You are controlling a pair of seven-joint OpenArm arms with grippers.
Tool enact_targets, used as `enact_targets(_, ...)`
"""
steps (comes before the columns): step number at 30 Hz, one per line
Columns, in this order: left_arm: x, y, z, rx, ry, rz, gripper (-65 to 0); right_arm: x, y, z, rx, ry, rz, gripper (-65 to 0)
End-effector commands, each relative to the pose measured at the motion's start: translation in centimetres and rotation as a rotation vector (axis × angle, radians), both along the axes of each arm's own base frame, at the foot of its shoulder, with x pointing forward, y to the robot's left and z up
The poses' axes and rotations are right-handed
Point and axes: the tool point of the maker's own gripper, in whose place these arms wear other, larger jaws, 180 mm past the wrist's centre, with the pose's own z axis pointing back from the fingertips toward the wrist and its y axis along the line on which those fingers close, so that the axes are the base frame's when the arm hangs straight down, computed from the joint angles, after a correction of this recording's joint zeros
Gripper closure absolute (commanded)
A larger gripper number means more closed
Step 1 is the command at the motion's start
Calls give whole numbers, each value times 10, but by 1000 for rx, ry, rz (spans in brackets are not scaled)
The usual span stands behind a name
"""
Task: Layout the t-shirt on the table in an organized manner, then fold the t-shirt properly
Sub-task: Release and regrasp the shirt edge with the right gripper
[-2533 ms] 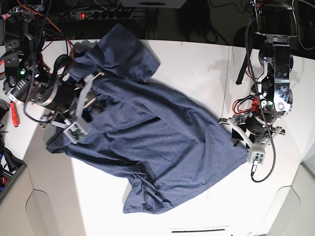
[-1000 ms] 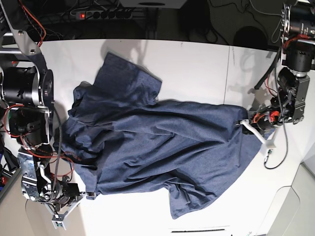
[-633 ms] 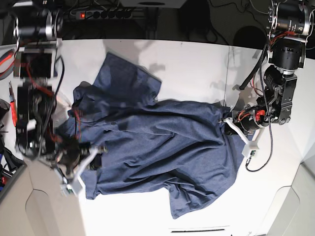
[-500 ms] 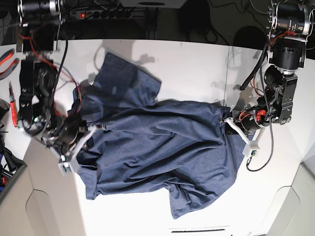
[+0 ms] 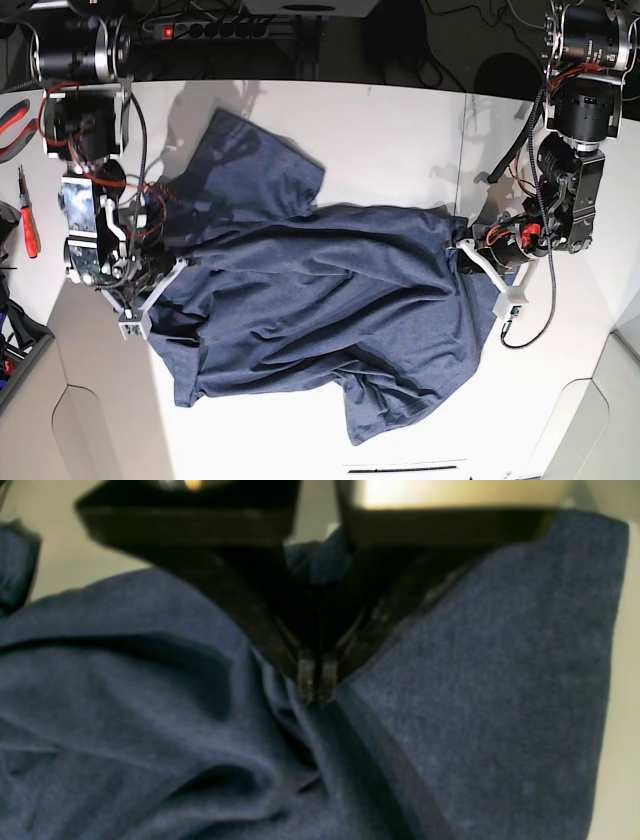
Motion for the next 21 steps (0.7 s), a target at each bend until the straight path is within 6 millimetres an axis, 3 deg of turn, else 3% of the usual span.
enact_targets(1,-8,12,-7,58,55,-4,0,19,-5,12,-18,-36,-14,0)
enact_targets(3,-9,12,-7,58,58,-4,0,37,-10,16,-40,-57,-23,0)
enact_targets(6,-10,12,-7,60,66,-6,0,71,-22,38,-91,-127,-38,0)
enact_targets(11,-10,9,-7,31,66,4,0,134,-40,105,-158,-331,-78,0)
enact_targets(14,-11,7,-7,18,69,6,0,159,-45,147,-169,-414,-90,0)
enact_targets(17,-6,5,-4,12,42,12,0,176,-32,177,-96,-462,-63,0)
enact_targets(21,4,7,0,28,-7,27,0,171,9,187,107,-443,50,0)
